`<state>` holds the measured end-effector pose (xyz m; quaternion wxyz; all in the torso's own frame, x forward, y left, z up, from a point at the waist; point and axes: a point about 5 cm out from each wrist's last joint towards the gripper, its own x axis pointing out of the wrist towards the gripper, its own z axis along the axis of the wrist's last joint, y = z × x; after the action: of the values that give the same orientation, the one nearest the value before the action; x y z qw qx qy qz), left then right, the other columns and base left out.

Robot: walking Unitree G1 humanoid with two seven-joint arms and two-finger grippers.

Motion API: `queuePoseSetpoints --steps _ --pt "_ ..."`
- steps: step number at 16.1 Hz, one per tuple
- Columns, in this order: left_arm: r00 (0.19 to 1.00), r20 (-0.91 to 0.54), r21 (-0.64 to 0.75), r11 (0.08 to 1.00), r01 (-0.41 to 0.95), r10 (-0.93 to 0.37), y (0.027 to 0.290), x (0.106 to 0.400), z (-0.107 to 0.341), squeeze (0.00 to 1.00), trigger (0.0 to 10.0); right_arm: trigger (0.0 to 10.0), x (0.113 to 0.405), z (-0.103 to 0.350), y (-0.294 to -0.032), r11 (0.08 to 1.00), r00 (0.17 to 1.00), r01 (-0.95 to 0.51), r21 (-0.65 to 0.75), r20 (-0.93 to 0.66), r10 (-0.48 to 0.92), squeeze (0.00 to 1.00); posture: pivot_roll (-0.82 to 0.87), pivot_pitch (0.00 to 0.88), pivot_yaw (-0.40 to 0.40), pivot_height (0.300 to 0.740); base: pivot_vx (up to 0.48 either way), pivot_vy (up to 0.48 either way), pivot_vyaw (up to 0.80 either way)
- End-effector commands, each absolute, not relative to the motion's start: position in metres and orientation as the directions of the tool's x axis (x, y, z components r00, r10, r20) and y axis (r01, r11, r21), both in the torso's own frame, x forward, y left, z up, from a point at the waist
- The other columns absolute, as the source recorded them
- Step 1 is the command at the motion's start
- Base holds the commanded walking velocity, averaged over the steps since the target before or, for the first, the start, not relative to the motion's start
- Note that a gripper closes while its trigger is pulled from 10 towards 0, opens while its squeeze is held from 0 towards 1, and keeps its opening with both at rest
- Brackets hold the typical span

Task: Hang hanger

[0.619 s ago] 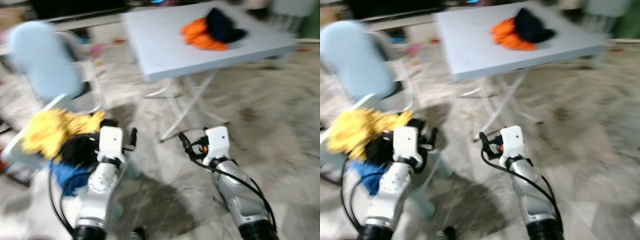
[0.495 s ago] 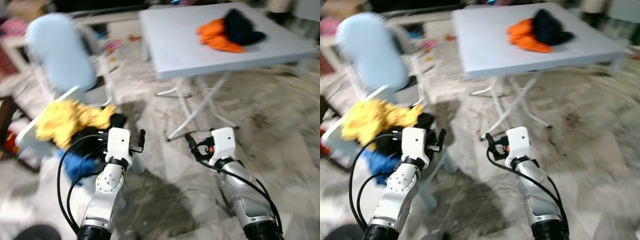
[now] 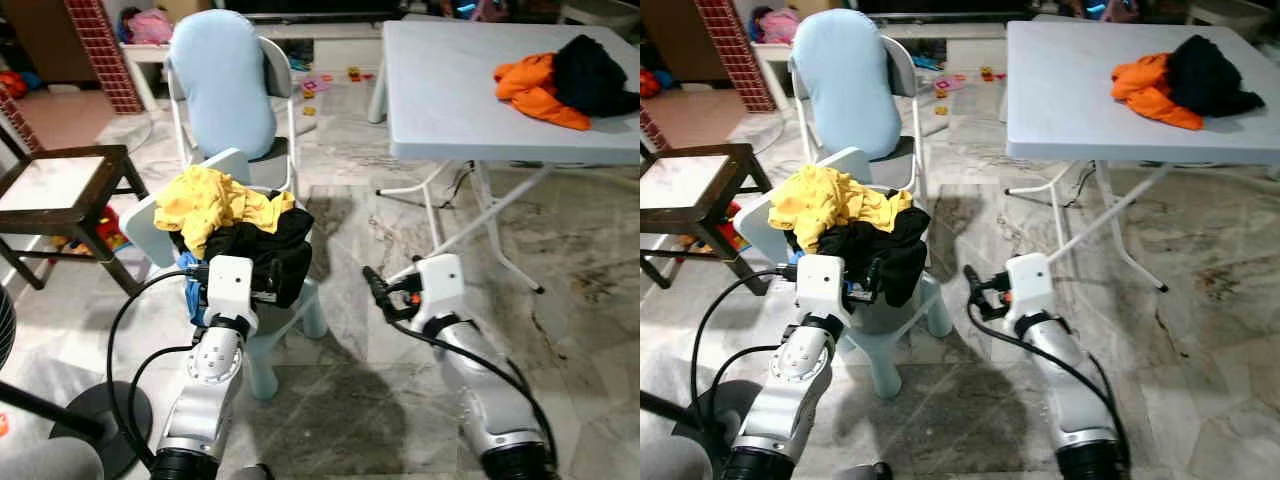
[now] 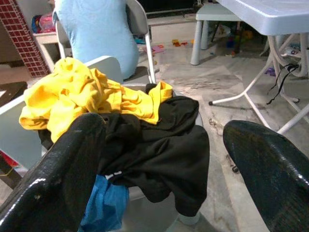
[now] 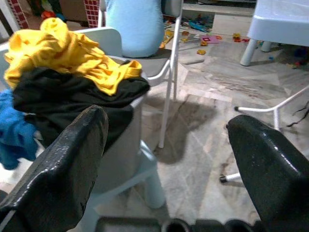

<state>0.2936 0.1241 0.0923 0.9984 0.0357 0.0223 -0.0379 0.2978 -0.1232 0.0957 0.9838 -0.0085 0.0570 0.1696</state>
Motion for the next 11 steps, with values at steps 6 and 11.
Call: queuePoseSetpoints --steps 6,11 --pt "0.992 -0.021 0.016 0.992 0.126 -0.125 0.1228 0.2922 0.096 0.0 10.0 10.0 0.2975 0.0999 -0.1225 0.934 0.93 -0.357 -0.006 -0.1 0.354 0.0 0.01 0.095 -0.018 0.74 0.0 0.0 0.07" --pt "0.991 -0.025 0.009 0.991 0.13 -0.13 0.1216 0.2914 0.0947 0.0 10.0 10.0 0.2969 0.1001 -0.1201 0.929 0.925 -0.37 -0.014 -0.1 0.367 0.0 0.0 0.095 -0.021 0.74 0.269 0.0 0.64"
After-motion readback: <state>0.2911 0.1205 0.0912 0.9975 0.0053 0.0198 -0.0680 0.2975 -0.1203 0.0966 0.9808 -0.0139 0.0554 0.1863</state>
